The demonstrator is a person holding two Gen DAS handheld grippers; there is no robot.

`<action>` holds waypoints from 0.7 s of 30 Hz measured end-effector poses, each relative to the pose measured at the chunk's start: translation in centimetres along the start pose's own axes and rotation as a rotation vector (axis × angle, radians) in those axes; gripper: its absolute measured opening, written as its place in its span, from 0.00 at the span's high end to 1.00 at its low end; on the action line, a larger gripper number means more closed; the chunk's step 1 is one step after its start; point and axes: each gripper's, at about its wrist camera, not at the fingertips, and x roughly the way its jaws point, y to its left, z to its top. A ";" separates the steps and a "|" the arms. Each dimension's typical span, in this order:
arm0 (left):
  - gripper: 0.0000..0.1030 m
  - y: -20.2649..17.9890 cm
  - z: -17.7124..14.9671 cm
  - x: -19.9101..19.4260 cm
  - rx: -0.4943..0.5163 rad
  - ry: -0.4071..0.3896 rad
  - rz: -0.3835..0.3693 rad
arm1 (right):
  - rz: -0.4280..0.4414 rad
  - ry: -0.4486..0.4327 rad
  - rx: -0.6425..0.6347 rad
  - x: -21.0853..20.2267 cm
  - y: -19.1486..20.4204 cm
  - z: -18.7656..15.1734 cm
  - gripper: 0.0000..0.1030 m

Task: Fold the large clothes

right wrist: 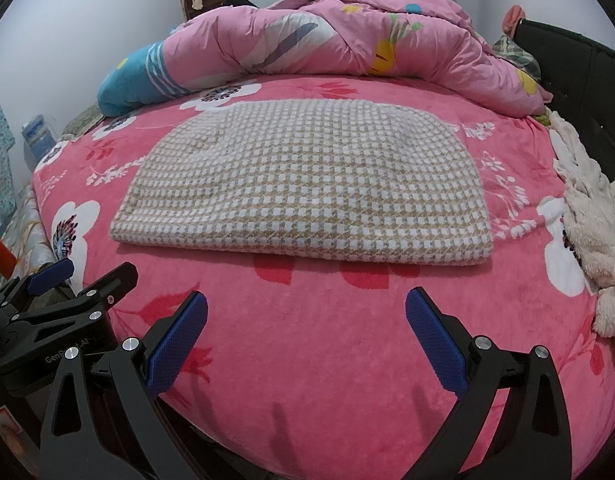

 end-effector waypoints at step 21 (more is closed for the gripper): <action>0.08 0.1 0.0 0.0 -0.001 -0.003 0.002 | 0.001 0.003 -0.001 0.0 0.2 0.1 0.06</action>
